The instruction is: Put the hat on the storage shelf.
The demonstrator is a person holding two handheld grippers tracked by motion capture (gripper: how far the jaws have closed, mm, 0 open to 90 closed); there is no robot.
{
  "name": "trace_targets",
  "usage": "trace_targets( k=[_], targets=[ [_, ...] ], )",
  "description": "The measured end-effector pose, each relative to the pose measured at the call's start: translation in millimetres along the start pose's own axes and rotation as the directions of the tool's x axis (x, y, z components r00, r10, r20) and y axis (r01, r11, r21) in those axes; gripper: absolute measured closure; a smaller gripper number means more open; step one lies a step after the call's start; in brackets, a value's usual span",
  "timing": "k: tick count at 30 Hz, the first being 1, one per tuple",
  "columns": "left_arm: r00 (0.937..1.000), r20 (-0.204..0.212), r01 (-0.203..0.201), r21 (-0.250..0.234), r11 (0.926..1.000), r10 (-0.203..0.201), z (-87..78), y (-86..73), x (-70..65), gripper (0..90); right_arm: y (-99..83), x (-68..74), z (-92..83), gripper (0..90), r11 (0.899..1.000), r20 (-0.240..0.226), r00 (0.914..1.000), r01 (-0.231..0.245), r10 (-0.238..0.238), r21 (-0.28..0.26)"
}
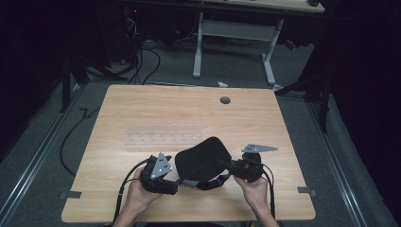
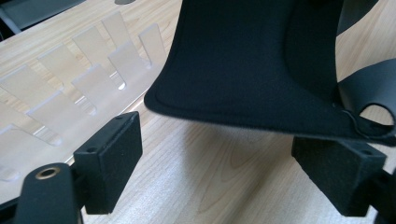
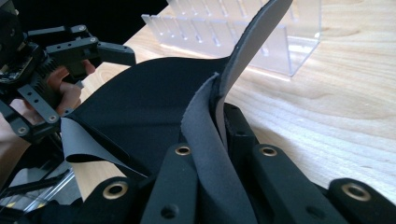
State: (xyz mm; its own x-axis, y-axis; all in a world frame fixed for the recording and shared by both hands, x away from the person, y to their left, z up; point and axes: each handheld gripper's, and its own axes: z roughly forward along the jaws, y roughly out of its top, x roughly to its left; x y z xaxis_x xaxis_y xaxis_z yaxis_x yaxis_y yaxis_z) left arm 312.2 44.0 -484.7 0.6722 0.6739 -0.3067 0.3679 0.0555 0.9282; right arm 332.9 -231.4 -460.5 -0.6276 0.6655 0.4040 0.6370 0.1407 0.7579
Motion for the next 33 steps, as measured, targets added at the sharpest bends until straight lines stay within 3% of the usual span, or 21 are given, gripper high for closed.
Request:
trace_targets(
  k=[10, 16, 18, 21, 28, 33],
  targets=[
    [0.9999, 0.014, -0.008, 0.003, 1.0000, 0.008, 0.5, -0.3, 0.4, 21.3, 1.4, 3.2, 5.0, 85.4, 1.000, -0.017, 0.9999, 0.000, 0.000, 0.015],
    [0.9979, -0.015, -0.062, 0.025, 0.9978, 0.062, 4.2, -2.0, 1.2, 25.0, 4.6, 6.9, 6.4, 85.4, 1.000, -0.033, 0.9994, 0.009, -0.009, 0.009],
    [0.9979, 0.024, -0.061, 0.016, 0.9980, 0.060, 3.4, -1.4, -1.6, 32.1, 6.1, 9.5, 7.3, 85.4, 1.000, -0.051, 0.9987, 0.007, -0.006, 0.005],
    [0.9946, 0.028, -0.100, 0.011, 0.9949, 0.100, 5.8, -1.4, -6.3, 37.1, 8.5, 13.5, 13.2, 85.3, 1.000, -0.077, 0.9968, 0.020, -0.019, 0.007],
    [0.9951, 0.046, -0.089, 0.017, 0.9959, 0.088, 4.0, -0.6, -5.3, 46.2, 15.3, 17.4, 18.7, 85.0, 1.000, -0.111, 0.9938, 0.009, -0.011, -0.011],
    [0.9931, 0.072, -0.095, 0.015, 0.9954, 0.093, -0.6, 2.1, -5.2, 66.1, 18.9, 17.6, 22.2, 82.3, 0.999, -0.122, 0.9925, 0.006, -0.011, -0.041]
  ],
)
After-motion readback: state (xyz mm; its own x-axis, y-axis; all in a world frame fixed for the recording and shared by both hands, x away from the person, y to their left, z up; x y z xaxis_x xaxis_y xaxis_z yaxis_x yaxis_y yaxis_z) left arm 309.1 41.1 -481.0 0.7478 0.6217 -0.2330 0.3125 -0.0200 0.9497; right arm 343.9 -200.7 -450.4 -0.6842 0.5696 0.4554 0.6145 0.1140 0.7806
